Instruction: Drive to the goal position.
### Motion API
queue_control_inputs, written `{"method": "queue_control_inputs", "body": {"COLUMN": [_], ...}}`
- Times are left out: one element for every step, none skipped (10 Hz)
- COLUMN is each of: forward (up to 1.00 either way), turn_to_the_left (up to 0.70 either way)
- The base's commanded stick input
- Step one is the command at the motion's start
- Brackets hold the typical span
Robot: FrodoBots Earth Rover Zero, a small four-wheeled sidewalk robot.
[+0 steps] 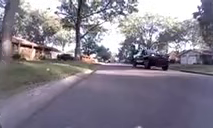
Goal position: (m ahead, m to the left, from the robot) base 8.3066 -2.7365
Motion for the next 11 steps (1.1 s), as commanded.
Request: {"method": "queue_control_inputs", "body": {"forward": [1.00, 1.00, 1.00, 1.00, 1.00, 1.00, 1.00, 1.00, 1.00, 1.00, 1.00], "turn_to_the_left": [0.00, 0.00, 0.00, 0.01, 0.01, 0.00, 0.00, 0.00, 0.00, 0.00, 0.00]}}
